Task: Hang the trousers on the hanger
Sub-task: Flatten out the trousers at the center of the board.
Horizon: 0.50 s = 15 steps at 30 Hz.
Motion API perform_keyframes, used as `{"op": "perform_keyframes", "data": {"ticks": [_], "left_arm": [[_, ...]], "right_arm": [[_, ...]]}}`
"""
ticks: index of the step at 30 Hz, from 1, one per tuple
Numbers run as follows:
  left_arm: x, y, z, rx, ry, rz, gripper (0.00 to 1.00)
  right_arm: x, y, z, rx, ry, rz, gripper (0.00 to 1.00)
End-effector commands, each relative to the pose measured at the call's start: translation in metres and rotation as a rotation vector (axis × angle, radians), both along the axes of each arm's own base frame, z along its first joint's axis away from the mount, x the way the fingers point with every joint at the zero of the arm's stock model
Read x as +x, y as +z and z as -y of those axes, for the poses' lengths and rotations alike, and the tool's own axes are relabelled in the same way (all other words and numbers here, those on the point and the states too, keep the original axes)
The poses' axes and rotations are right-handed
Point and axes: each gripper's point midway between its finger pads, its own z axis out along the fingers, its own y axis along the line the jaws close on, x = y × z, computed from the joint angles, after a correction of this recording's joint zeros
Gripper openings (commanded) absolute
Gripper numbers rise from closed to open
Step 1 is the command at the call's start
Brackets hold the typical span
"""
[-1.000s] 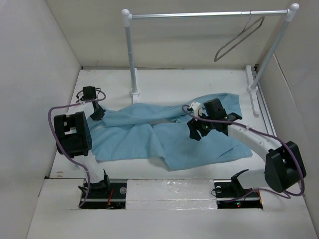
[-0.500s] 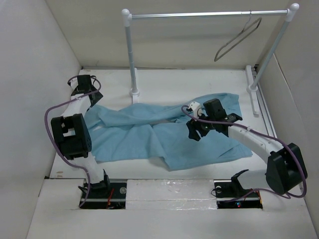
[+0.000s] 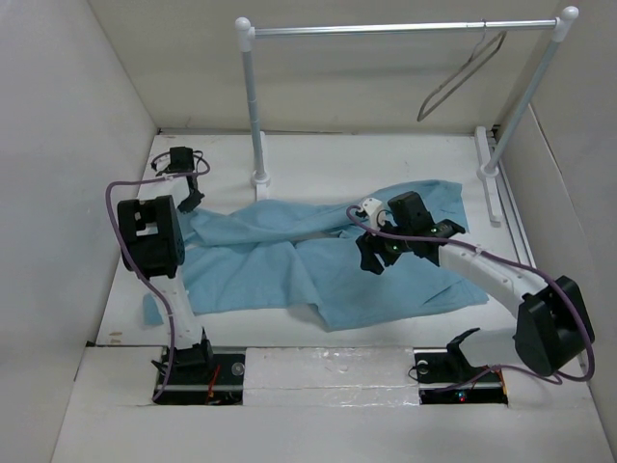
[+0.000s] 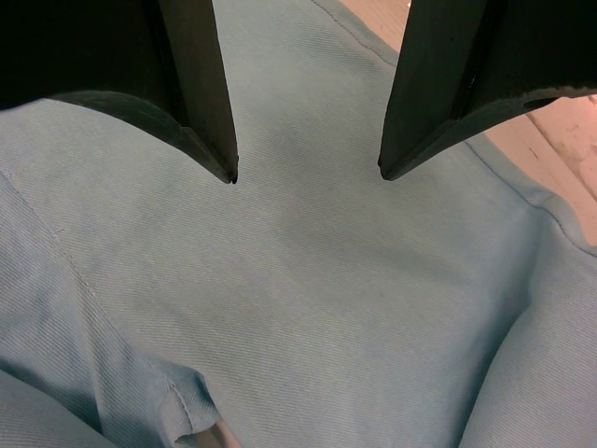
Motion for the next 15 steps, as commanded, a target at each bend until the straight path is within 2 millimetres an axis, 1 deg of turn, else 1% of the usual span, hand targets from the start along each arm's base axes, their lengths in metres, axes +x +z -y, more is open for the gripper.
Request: {"op": "perform_keyframes", "data": {"ticks": [1, 4, 5, 6, 7, 8, 9, 10, 11, 12, 13, 14, 15], "left_arm": [[-0.013, 0.004, -0.005, 0.049, 0.011, -0.04, 0.0], [-0.017, 0.035, -0.003, 0.051, 0.011, 0.03, 0.0], [-0.02, 0.067, -0.001, 0.05, 0.01, 0.111, 0.0], [-0.02, 0.086, 0.001, 0.046, 0.005, 0.166, 0.0], [-0.021, 0.109, 0.009, 0.04, -0.013, 0.228, 0.0], [-0.031, 0.155, 0.013, 0.052, -0.018, 0.339, 0.0], [-0.038, 0.178, 0.017, 0.063, -0.02, 0.388, 0.0], [-0.047, 0.201, 0.017, 0.095, -0.002, 0.435, 0.0], [-0.064, 0.243, 0.03, 0.109, -0.019, 0.536, 0.0], [-0.076, 0.256, 0.036, 0.115, -0.021, 0.561, 0.0], [-0.097, 0.281, 0.044, 0.116, -0.013, 0.627, 0.0], [-0.107, 0.296, 0.046, 0.108, -0.002, 0.679, 0.0], [-0.119, 0.3, 0.045, 0.1, 0.011, 0.684, 0.0]], "right_arm": [[0.008, 0.025, -0.006, 0.038, -0.009, 0.066, 0.68], [0.012, 0.028, -0.001, 0.034, -0.035, 0.088, 0.68], [0.014, 0.029, 0.0, 0.032, -0.047, 0.094, 0.68], [0.016, 0.03, 0.003, 0.032, -0.06, 0.102, 0.68], [0.017, 0.031, 0.003, 0.041, -0.073, 0.103, 0.68], [0.018, 0.032, 0.004, 0.043, -0.085, 0.111, 0.68], [0.021, 0.033, 0.007, 0.048, -0.103, 0.118, 0.68], [0.02, 0.034, 0.007, 0.056, -0.118, 0.112, 0.68], [0.02, 0.034, 0.009, 0.056, -0.135, 0.119, 0.68], [0.016, 0.034, 0.011, 0.065, -0.143, 0.123, 0.68], [0.011, 0.034, 0.014, 0.077, -0.163, 0.122, 0.68], [0.011, 0.034, 0.014, 0.081, -0.17, 0.119, 0.68], [0.004, 0.032, 0.017, 0.086, -0.176, 0.117, 0.68]]}}
